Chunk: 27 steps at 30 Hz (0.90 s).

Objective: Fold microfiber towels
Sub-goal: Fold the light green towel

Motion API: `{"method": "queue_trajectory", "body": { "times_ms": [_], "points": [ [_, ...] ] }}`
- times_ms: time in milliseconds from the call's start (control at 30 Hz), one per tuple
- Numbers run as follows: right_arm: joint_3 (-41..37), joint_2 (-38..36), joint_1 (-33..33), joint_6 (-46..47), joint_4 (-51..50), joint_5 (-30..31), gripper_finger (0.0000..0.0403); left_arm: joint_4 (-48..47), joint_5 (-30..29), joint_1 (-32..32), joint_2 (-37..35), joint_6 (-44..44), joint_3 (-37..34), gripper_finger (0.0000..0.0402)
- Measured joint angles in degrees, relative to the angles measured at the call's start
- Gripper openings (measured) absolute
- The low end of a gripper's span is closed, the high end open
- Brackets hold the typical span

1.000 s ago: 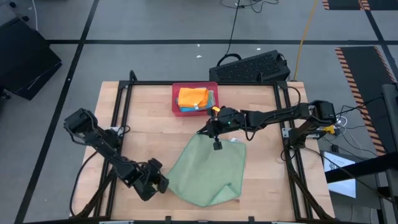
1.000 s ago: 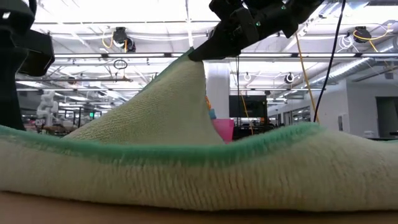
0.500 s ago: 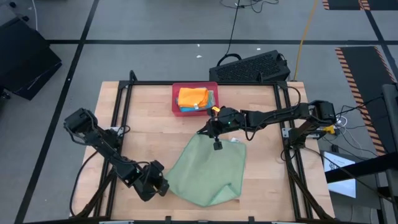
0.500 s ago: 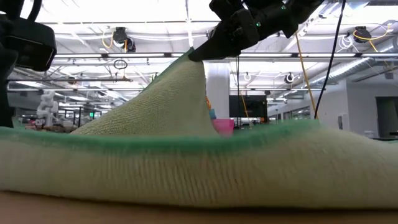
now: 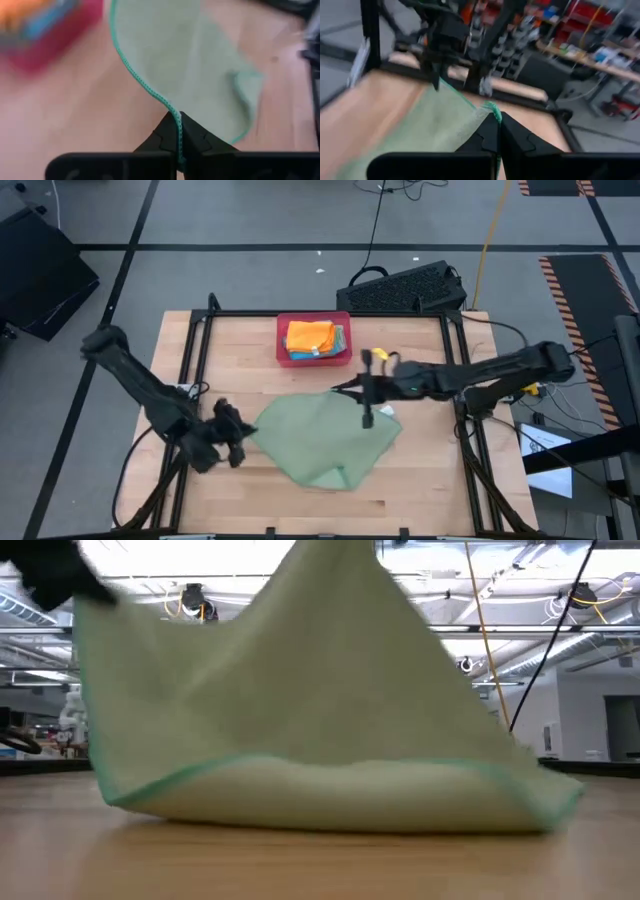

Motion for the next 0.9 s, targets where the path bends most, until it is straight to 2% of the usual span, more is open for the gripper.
{"method": "queue_trajectory", "body": {
  "times_ms": [100,233,333,400,567,633,800,900],
  "points": [
    [0.1,-3.4,5.4,0.9,0.0,6.9,0.0000,5.8,-1.6,0.2,-6.7,17.8,0.0,0.0003],
    [1.1,-5.8,13.5,-0.4,0.1,17.5,0.0000,18.4,-1.1,0.3,-14.4,41.1,0.0,0.0003],
    [4.3,-5.8,19.5,-3.9,0.3,25.1,0.0000,29.3,3.4,0.1,-18.8,58.2,0.0,0.0003],
    [6.6,-5.6,23.1,-6.0,0.6,27.7,0.0000,34.9,6.6,0.0,-21.2,65.4,0.0,0.0002],
    [8.9,-5.1,29.3,-8.3,0.7,34.2,0.0000,39.4,8.9,0.0,-25.0,67.2,0.0,0.0003],
    [9.0,-5.2,31.1,-8.2,1.0,35.6,0.0000,38.9,13.0,0.0,-25.6,65.6,0.0,0.0003],
    [9.0,-4.7,34.8,-7.3,4.0,35.3,0.0000,38.3,27.6,0.0,-24.9,60.9,0.0,0.0004],
    [9.0,-4.4,36.3,-8.3,6.3,35.3,0.0000,38.3,29.1,0.1,-24.6,58.6,0.0,0.0004]
  ]
}}
